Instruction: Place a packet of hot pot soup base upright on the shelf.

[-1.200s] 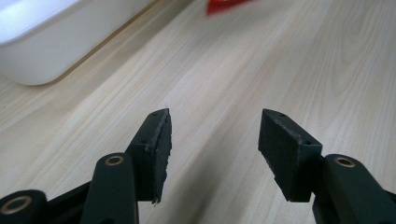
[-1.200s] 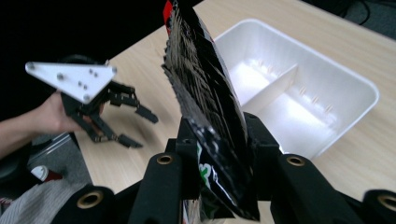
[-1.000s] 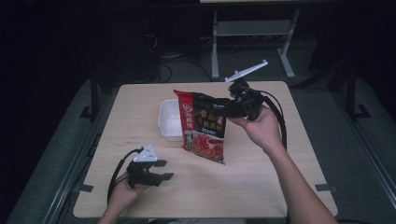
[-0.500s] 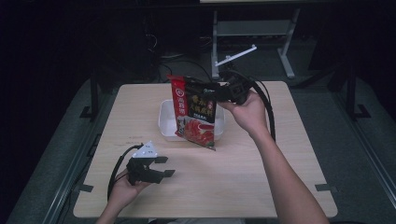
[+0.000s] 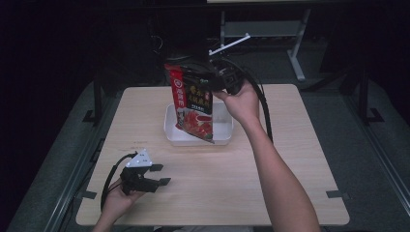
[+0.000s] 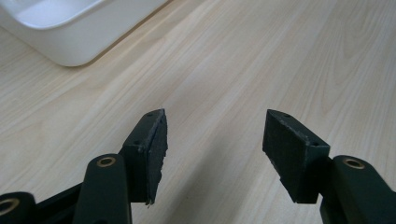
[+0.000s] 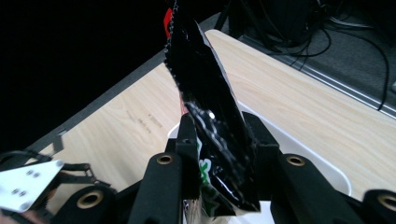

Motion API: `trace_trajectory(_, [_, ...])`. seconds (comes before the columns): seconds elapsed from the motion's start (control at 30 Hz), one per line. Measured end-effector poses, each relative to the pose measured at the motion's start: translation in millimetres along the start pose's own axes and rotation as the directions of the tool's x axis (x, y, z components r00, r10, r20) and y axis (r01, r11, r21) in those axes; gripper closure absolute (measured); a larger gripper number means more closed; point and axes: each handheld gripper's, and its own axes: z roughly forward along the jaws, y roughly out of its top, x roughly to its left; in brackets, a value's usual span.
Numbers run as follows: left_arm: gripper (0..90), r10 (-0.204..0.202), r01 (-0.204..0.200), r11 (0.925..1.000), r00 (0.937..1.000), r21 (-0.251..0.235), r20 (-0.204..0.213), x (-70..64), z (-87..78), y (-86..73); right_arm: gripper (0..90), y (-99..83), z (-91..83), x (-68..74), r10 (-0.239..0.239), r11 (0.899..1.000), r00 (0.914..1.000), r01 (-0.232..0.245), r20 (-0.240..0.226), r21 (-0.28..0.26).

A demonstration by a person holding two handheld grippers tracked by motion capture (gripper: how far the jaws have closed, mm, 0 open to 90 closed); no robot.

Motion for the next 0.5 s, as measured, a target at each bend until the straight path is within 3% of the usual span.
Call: trace_trajectory(0.5, [39.5,0.002,-0.002,1.0000,0.9998,-0.008,-0.020,7.0,-3.4,-5.3,71.0,16.8,39.1,-2.1,0.046,0.999,0.9950,-0.047,0.089,0.003])
